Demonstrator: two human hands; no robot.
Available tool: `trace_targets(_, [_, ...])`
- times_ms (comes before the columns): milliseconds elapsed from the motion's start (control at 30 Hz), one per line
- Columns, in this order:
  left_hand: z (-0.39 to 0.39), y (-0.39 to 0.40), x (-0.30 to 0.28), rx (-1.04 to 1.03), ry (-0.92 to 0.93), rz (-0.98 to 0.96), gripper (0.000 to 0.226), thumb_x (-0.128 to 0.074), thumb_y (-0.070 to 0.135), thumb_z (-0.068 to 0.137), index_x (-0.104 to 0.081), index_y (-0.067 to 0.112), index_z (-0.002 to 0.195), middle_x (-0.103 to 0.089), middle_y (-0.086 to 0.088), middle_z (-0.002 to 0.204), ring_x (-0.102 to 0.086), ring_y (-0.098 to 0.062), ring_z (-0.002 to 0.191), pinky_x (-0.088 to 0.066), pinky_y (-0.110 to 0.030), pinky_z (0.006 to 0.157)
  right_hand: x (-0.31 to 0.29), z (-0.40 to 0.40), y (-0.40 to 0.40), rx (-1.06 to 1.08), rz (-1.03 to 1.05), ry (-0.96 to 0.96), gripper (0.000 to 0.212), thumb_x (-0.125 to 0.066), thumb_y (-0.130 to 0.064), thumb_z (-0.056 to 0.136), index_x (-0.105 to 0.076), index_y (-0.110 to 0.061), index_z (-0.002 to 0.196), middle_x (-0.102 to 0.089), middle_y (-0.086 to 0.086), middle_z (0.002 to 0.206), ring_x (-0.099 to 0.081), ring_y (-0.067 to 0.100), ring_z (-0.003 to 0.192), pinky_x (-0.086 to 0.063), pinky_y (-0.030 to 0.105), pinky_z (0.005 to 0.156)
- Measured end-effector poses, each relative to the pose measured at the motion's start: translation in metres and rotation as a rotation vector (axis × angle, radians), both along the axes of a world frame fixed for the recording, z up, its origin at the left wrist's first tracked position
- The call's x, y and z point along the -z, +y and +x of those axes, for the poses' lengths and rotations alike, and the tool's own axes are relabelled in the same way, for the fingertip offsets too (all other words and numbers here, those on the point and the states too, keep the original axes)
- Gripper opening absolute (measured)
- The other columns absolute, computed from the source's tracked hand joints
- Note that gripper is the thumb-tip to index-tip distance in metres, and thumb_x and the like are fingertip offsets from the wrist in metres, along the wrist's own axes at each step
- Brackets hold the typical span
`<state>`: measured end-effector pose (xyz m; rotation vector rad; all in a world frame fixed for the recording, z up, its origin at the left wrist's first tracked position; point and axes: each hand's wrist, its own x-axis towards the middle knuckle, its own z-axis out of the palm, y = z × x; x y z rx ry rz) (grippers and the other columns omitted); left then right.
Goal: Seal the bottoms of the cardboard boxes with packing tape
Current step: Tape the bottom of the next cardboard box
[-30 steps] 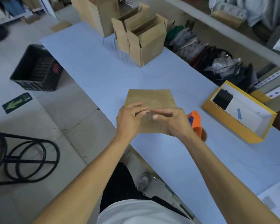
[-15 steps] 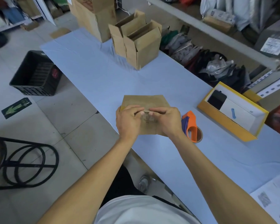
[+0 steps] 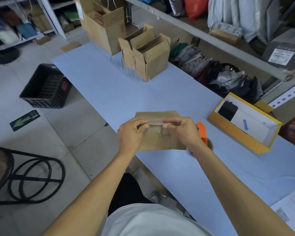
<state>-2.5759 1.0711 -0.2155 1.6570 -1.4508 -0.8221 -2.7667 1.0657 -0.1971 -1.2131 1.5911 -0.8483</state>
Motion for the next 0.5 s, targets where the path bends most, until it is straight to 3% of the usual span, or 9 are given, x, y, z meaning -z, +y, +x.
trace_targets(167, [0.002, -0.007, -0.003, 0.022, -0.002, 0.009, 0.012, -0.071, 0.020, 0.084, -0.079, 0.027, 0.090, -0.073, 0.018, 0.091, -0.065, -0.002, 0.090, -0.050, -0.038, 0.089, -0.002, -0.008, -0.001, 0.011, 0.028, -0.009, 0.019, -0.076, -0.017, 0.085, -0.078, -0.012, 0.104, -0.076, -0.004, 0.097, -0.070, 0.009, 0.097, -0.051, 0.013, 0.080])
trace_targets(333, [0.008, -0.011, -0.006, 0.069, -0.034, 0.001, 0.014, -0.073, 0.027, 0.082, -0.077, 0.035, 0.093, -0.068, 0.025, 0.098, -0.061, 0.005, 0.091, -0.049, -0.027, 0.086, -0.009, -0.012, -0.005, -0.032, -0.010, -0.062, 0.018, -0.076, -0.014, 0.084, -0.077, -0.016, 0.102, -0.074, -0.006, 0.101, -0.068, 0.010, 0.096, -0.049, 0.010, 0.077])
trace_targets(400, [0.010, -0.011, -0.004, 0.088, -0.034, -0.003, 0.015, -0.073, 0.026, 0.084, -0.077, 0.034, 0.095, -0.065, 0.024, 0.102, -0.061, 0.004, 0.091, -0.047, -0.023, 0.084, -0.012, -0.017, -0.008, -0.071, -0.020, 0.003, 0.034, -0.077, -0.020, 0.085, -0.070, -0.020, 0.118, -0.069, -0.009, 0.113, -0.064, 0.010, 0.106, -0.048, 0.016, 0.085])
trace_targets(500, [0.004, -0.006, 0.001, 0.040, -0.018, -0.027, 0.014, -0.073, 0.019, 0.084, -0.079, 0.025, 0.096, -0.068, 0.017, 0.100, -0.064, -0.005, 0.092, -0.050, -0.033, 0.086, -0.011, -0.017, -0.011, 0.023, 0.038, 0.268, 0.073, -0.079, -0.045, 0.078, -0.046, -0.034, 0.141, -0.060, -0.006, 0.121, -0.056, 0.014, 0.108, -0.045, 0.022, 0.081])
